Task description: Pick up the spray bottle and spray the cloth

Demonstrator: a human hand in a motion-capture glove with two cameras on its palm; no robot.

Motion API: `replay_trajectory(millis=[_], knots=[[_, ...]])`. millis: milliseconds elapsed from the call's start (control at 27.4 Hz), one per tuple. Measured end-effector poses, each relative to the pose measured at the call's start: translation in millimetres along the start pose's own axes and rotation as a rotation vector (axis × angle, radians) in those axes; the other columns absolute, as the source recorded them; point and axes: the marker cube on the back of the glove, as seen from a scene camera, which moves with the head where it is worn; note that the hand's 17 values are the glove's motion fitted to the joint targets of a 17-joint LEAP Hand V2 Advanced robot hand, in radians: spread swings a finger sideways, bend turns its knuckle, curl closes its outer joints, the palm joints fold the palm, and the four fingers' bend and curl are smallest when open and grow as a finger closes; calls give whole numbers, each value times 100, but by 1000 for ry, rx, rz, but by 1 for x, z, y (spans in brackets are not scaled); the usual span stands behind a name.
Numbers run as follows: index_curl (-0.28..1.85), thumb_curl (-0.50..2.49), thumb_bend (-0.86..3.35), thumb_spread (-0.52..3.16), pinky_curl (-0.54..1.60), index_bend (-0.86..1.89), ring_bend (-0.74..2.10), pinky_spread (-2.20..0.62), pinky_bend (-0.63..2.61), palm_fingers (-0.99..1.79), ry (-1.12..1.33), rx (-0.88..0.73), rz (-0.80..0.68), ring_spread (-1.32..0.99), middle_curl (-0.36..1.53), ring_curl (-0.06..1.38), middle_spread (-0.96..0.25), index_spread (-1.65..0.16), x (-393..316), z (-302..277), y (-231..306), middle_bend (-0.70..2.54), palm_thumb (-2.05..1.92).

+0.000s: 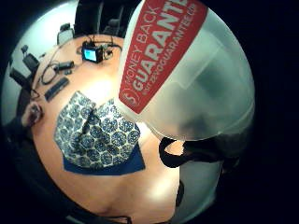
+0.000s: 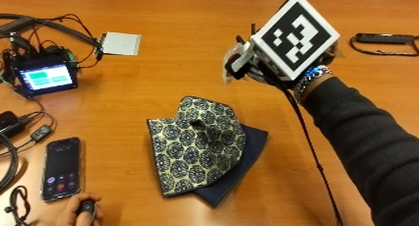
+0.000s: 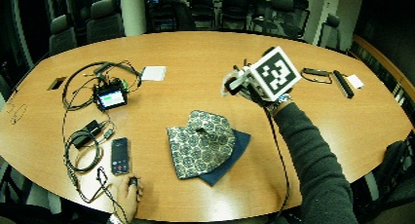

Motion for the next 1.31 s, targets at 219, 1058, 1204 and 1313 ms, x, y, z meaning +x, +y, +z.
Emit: replay_trajectory(millis=[219, 1058, 1204, 1313], knots=[[46, 58, -2, 101, 43, 17, 73, -35, 63, 134, 55, -90, -140, -22, 56, 49, -22, -28, -28, 9, 17, 54, 84], [49, 60, -2, 103, 42, 16, 74, -35, 64, 132, 9, -78, -216, -22, 56, 49, -22, -29, -82, 15, 25, 54, 83], [49, 60, -2, 103, 42, 16, 75, -35, 63, 132, -23, -74, -151, -22, 56, 49, -22, -29, -72, 3, 19, 54, 83], [49, 60, -2, 103, 42, 16, 74, -35, 63, 132, -78, -85, -108, -22, 56, 48, -22, -29, -68, -8, 8, 54, 83]])
